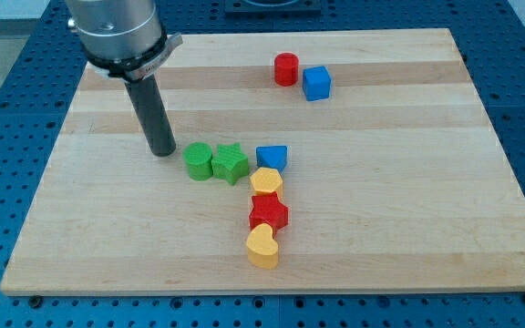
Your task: Place the red circle on top of the blue cube
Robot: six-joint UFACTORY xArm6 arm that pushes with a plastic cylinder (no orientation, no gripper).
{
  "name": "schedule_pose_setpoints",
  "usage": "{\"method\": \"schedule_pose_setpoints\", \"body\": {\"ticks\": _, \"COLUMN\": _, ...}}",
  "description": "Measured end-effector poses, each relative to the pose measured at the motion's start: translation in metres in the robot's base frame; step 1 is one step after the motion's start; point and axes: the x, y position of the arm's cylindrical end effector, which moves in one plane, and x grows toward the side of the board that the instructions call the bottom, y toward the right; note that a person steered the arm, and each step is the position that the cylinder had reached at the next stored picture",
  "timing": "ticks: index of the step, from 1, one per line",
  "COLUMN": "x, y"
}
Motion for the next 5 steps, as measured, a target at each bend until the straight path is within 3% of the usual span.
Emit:
{"method": "schedule_pose_setpoints", "body": {"ticks": 3, "x": -0.11, "y": 0.056}}
{"method": "schedule_pose_setpoints", "body": {"ticks": 5, "x": -0.128, "y": 0.065}}
